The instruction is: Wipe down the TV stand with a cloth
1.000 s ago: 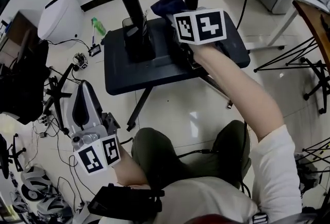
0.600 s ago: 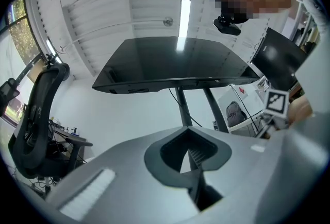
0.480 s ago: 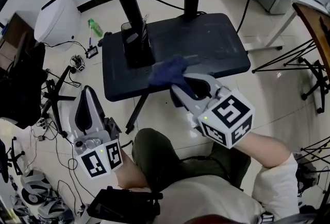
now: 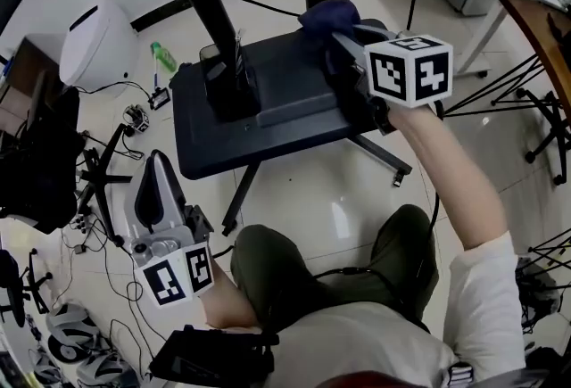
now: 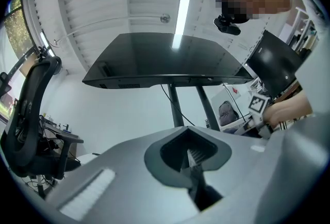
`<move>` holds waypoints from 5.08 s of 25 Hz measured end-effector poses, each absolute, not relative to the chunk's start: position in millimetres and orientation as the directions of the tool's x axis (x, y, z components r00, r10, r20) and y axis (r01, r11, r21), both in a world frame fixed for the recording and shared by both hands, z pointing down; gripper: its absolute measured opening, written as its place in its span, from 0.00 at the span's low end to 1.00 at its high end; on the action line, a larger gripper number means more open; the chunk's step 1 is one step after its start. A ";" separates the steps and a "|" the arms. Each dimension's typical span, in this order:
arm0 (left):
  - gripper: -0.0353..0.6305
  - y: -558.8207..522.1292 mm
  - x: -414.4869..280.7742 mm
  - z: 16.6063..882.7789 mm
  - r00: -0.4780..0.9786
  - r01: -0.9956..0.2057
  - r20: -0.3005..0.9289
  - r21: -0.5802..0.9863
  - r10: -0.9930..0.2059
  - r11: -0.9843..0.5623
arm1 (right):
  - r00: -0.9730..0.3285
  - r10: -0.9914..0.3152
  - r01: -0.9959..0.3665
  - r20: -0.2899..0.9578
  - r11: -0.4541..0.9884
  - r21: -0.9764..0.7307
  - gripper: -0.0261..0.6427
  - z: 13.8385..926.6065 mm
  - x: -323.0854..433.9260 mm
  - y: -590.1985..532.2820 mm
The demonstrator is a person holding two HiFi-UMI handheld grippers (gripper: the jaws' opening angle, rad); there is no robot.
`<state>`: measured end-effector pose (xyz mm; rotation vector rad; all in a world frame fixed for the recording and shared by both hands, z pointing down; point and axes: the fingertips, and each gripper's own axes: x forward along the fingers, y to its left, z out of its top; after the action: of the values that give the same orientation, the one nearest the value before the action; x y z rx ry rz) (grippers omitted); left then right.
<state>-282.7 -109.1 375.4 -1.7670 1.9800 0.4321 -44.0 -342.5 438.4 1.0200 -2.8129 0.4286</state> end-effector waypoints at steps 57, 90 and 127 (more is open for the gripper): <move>0.05 -101.6 -270.8 436.9 -0.075 -0.982 -0.457 -0.119 -0.886 0.145 | -0.818 -0.340 -0.526 -0.464 0.768 0.366 0.13 437.5 -61.7 -82.6; 0.05 -100.4 -328.7 488.4 -0.083 -0.992 -0.342 -0.066 -0.936 0.112 | -0.829 -0.447 -0.484 0.335 0.875 -0.030 0.13 1071.2 -323.8 -270.4; 0.05 -102.5 -281.7 460.5 -0.012 -0.996 -0.404 -0.073 -0.915 0.046 | -0.651 -0.712 -0.752 -0.265 0.653 0.092 0.13 639.7 -65.0 -401.6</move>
<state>-281.7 -102.5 460.5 -1.9299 1.9895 0.3317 -65.0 -401.6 639.7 1.3633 -3.0408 -0.3265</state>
